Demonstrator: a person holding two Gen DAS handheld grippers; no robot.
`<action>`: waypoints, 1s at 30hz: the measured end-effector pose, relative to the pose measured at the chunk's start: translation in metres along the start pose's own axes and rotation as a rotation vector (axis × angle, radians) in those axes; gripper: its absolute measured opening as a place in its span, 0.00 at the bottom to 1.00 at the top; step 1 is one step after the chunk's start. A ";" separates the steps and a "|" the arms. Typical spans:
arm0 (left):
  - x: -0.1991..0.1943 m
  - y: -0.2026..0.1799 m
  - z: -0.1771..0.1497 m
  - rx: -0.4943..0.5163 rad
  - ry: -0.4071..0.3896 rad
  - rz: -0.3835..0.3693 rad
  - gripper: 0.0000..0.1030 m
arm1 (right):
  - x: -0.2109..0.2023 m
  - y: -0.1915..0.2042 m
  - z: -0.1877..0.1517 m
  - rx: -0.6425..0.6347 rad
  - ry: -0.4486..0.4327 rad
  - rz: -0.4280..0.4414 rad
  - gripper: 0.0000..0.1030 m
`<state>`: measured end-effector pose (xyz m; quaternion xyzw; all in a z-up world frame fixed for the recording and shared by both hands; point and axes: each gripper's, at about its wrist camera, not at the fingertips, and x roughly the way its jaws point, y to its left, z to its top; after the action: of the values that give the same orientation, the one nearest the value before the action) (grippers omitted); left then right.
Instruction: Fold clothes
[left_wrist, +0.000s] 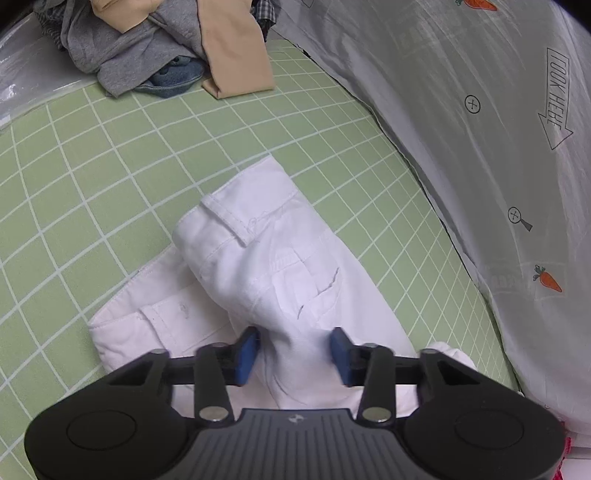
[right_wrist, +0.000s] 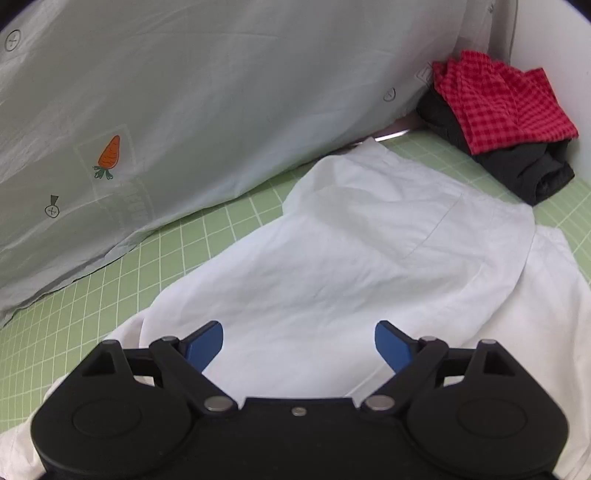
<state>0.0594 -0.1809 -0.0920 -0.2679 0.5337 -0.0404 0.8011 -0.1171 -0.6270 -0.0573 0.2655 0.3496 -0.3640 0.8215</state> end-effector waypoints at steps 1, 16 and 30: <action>0.000 -0.002 0.002 0.011 -0.005 -0.001 0.17 | 0.003 0.001 -0.001 0.003 0.010 -0.007 0.87; 0.019 -0.104 0.113 0.199 -0.263 -0.082 0.55 | 0.003 -0.011 -0.006 -0.087 -0.039 -0.165 0.87; -0.031 0.054 0.000 0.079 -0.080 0.243 0.85 | -0.026 -0.012 -0.038 -0.129 -0.009 -0.131 0.87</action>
<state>0.0343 -0.1237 -0.0915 -0.1711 0.5278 0.0469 0.8306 -0.1544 -0.5970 -0.0630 0.1870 0.3852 -0.3951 0.8128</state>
